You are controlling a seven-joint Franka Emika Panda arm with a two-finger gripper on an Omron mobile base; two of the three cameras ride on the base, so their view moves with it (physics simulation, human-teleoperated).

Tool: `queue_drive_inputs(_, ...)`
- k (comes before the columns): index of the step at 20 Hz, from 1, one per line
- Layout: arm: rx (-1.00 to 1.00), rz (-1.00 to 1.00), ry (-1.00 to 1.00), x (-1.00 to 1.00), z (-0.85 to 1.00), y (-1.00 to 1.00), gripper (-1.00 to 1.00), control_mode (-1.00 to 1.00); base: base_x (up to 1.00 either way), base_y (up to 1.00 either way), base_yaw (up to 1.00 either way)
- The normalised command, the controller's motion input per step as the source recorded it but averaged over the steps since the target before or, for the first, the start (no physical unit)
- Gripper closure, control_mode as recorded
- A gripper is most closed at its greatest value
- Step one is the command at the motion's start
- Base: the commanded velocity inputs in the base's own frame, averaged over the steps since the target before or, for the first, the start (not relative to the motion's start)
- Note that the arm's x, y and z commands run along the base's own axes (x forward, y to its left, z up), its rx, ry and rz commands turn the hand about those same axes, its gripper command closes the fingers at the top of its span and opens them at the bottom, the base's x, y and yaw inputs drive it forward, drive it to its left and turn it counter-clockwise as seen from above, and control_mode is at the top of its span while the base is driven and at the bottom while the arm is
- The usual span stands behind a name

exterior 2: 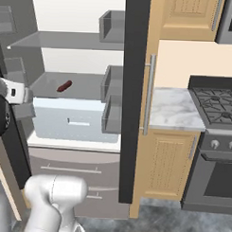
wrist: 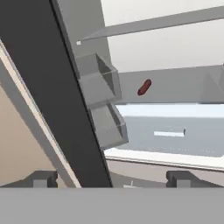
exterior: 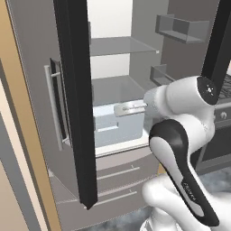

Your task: Move the hot dog bun to the plate on the dining table and place the condiment next to that plate. Then navigate to the fridge and take the sausage and place it on the plate as well.

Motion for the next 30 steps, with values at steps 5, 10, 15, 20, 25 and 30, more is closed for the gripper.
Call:
queue_drive_inputs(5,0.00,-0.17,0.11,1.00,0.00,-0.96,-1.00,-1.00,0.00,0.00,0.00)
queue_drive_inputs(10,0.00,-0.08,0.10,1.00,-0.16,-0.16,-1.00,-1.00,0.00,0.00,0.00)
queue_drive_inputs(15,0.00,-0.04,0.14,1.00,-0.35,0.07,-1.00,-1.00,0.00,0.00,0.00)
queue_drive_inputs(20,0.00,0.00,0.14,1.00,-0.42,0.23,-1.00,-1.00,0.00,0.00,0.00)
queue_drive_inputs(25,0.01,0.02,0.05,0.90,-0.26,0.51,-1.00,-1.00,0.00,0.00,0.00)
queue_drive_inputs(30,0.03,0.10,0.00,0.46,-0.10,0.54,-1.00,-1.00,0.00,0.00,0.00)
